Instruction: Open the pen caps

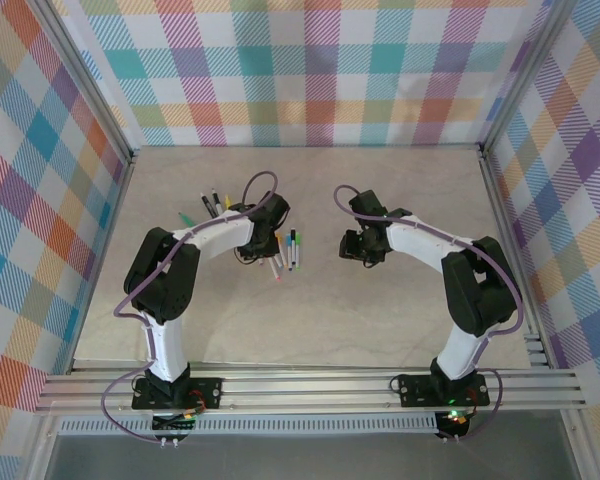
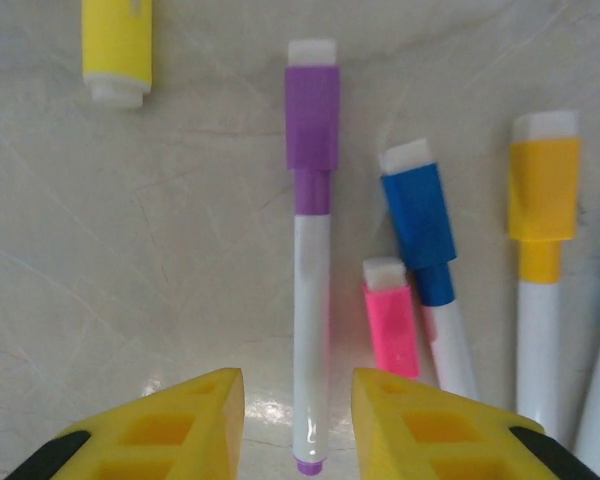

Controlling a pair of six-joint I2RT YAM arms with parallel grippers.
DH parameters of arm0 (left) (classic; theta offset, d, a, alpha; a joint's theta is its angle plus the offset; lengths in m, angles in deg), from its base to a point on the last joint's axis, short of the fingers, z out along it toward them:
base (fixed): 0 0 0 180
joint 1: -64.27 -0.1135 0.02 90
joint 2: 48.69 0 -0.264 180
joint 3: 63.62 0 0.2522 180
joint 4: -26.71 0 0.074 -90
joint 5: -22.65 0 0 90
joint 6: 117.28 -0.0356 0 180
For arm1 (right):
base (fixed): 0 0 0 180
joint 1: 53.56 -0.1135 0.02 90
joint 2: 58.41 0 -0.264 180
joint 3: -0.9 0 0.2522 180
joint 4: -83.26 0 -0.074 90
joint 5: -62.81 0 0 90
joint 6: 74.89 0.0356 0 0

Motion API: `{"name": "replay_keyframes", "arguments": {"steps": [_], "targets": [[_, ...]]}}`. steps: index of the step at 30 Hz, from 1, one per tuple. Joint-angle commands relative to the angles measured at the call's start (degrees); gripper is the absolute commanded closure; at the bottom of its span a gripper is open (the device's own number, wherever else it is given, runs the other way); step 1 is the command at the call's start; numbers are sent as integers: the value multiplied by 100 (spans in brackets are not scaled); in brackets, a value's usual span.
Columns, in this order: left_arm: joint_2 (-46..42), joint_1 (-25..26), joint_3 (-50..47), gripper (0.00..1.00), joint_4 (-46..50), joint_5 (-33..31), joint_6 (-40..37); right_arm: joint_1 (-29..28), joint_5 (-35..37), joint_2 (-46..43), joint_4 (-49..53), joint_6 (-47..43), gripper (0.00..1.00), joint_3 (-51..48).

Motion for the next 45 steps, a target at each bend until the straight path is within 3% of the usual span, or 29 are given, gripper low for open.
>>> {"name": "replay_keyframes", "arguments": {"steps": [1,15,24,31,38,45], "targets": [[45,-18,-101,67,-234,98,155,-43,-53,-230,-8,96,54,-76],[484,-189,-58,71,-420,248,115,-39,52,-316,52,93,54,-211],[581,-256,-202,98,-470,281,-9,-44,-17,-257,-1,137,55,-201],[-2,-260,-141,100,-83,226,-425,-38,-230,-262,-127,151,54,-170],[-1239,-256,-122,100,4,938,-903,-36,-1000,-293,-659,318,54,-99],[-1894,-221,-120,100,-40,2446,-1306,33,-2154,-321,-1597,962,50,-115]]}}
